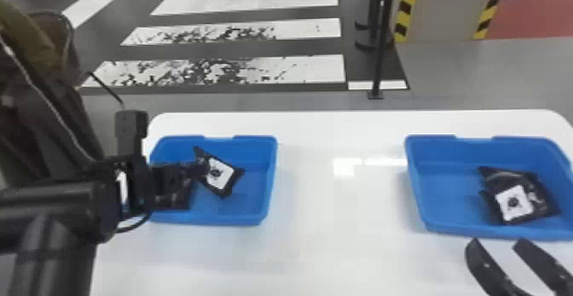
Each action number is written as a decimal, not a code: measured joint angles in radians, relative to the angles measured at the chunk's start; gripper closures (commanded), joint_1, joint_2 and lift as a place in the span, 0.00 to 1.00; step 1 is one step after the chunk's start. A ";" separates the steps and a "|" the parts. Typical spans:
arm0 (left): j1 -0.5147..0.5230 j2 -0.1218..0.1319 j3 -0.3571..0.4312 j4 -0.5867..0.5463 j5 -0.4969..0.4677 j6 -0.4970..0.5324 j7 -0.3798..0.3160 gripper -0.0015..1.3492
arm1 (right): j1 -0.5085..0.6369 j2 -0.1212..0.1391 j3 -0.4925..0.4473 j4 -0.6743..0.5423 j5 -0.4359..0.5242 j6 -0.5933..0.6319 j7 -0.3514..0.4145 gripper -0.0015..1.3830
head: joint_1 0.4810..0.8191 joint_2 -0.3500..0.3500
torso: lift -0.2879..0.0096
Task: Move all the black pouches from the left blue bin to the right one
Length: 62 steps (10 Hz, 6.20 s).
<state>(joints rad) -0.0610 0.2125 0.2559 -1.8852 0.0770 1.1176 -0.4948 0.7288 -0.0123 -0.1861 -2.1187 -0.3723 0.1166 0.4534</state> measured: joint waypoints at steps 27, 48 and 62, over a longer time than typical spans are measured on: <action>0.238 -0.027 -0.190 -0.207 0.533 -0.254 -0.007 0.10 | -0.396 -0.101 0.110 0.205 -0.375 0.283 0.059 0.92 | 0.63 0.44 | 0.50; 0.025 -0.007 0.130 -0.014 0.034 0.040 0.078 0.10 | -0.088 -0.012 0.043 0.077 0.092 -0.075 -0.011 0.10 | 0.63 0.82 | 0.50; -0.202 -0.029 0.003 0.248 -0.192 0.219 0.119 0.33 | -0.113 -0.017 0.054 0.128 0.012 -0.017 0.017 0.10 | 0.63 0.83 | 0.50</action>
<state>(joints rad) -0.2630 0.1839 0.2590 -1.6371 -0.1145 1.3363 -0.3754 0.6160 -0.0291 -0.1322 -1.9912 -0.3600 0.0999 0.4709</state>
